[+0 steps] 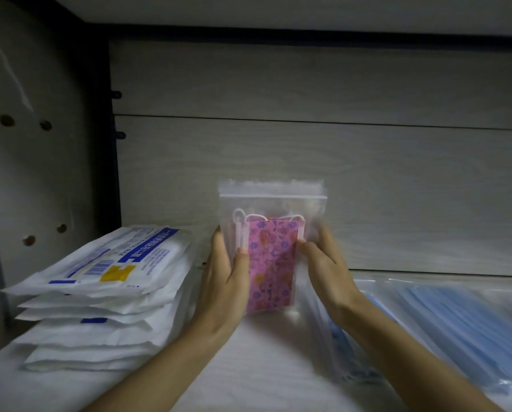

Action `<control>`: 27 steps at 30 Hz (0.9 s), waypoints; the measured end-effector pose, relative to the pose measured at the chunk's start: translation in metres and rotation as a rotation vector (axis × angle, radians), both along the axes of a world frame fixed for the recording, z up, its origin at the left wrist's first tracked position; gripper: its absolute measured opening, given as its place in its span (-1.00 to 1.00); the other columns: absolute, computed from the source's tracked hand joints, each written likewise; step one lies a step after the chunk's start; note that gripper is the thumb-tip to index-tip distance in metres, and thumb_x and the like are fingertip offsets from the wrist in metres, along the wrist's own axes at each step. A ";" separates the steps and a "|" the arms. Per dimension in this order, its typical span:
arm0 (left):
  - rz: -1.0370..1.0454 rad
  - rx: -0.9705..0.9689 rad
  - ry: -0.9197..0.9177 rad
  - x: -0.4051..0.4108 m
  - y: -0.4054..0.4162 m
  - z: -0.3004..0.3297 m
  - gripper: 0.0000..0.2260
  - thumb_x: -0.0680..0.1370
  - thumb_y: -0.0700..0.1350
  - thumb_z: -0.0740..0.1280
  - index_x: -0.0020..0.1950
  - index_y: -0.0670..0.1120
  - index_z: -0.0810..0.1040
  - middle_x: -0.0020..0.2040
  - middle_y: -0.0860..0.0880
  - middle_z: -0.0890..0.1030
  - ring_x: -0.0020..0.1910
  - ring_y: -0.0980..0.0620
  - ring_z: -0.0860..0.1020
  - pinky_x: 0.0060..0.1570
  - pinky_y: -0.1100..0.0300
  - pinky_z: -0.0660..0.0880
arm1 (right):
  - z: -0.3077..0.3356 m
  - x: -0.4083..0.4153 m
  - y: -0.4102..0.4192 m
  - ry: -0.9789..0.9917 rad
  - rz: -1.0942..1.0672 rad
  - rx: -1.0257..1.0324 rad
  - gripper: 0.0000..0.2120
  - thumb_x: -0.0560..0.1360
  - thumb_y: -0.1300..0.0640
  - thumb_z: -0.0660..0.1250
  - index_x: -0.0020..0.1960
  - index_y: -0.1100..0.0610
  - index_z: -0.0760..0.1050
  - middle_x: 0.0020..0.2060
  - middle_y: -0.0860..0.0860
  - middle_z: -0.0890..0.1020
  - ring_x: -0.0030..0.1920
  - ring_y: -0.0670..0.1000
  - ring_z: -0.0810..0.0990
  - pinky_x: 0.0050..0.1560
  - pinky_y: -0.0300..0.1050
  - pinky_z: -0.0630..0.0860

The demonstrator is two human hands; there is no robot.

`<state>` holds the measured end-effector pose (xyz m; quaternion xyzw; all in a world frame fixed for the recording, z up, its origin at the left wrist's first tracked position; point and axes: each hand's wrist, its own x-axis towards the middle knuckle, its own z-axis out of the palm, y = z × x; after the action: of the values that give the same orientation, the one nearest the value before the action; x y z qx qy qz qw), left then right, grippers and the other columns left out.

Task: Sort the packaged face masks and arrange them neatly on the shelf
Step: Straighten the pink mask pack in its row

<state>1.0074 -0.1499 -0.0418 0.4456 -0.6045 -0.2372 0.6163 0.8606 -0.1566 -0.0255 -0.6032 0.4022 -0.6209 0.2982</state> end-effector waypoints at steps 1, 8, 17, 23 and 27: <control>-0.007 -0.012 -0.002 0.000 0.001 0.001 -0.57 0.64 -0.03 0.13 0.50 0.14 0.16 0.41 0.09 0.41 0.36 0.08 0.40 0.35 0.04 0.34 | 0.000 0.000 0.000 -0.016 -0.006 -0.010 -0.71 0.58 0.30 0.12 0.16 0.01 0.46 0.01 -0.04 0.62 -0.01 -0.16 0.58 -0.04 -0.30 0.48; 0.013 -0.005 -0.025 -0.001 -0.005 -0.004 -0.53 0.63 -0.18 0.10 0.53 0.06 0.14 0.39 0.02 0.41 0.27 0.10 0.42 0.22 0.22 0.31 | -0.005 -0.001 -0.004 0.015 -0.068 0.027 -0.65 0.51 0.32 0.12 0.17 -0.01 0.45 0.02 -0.05 0.61 0.05 -0.04 0.58 0.09 -0.06 0.53; 0.070 -0.010 -0.115 0.000 -0.003 -0.003 -0.56 0.64 -0.22 0.09 0.53 -0.08 0.15 0.43 0.11 0.25 0.35 0.25 0.22 0.20 0.50 0.10 | -0.009 -0.003 -0.010 0.024 -0.165 0.000 -0.79 0.55 0.32 0.16 0.10 0.08 0.42 -0.07 -0.01 0.61 -0.12 -0.11 0.58 -0.06 -0.09 0.54; 0.095 0.048 -0.162 0.001 -0.008 -0.008 -0.75 0.63 -0.20 0.14 0.30 -0.20 0.32 0.21 -0.14 0.50 0.14 -0.08 0.47 -0.01 0.25 0.32 | -0.010 -0.007 -0.017 0.022 -0.212 -0.029 -0.86 0.58 0.27 0.22 0.01 0.05 0.37 -0.18 -0.02 0.53 -0.32 -0.25 0.52 -0.31 -0.32 0.48; 0.120 0.061 -0.174 0.002 -0.008 -0.008 -0.81 0.63 -0.19 0.15 0.21 -0.23 0.33 0.08 -0.13 0.47 0.04 -0.06 0.46 -0.17 0.30 0.22 | -0.011 -0.009 -0.018 0.083 -0.250 -0.036 -0.83 0.58 0.24 0.25 -0.07 -0.01 0.37 -0.19 -0.02 0.53 -0.23 -0.08 0.51 -0.22 -0.18 0.48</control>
<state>1.0093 -0.1574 -0.0501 0.5185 -0.6203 -0.1787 0.5608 0.8520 -0.1748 -0.0361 -0.5787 0.4752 -0.6348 0.1906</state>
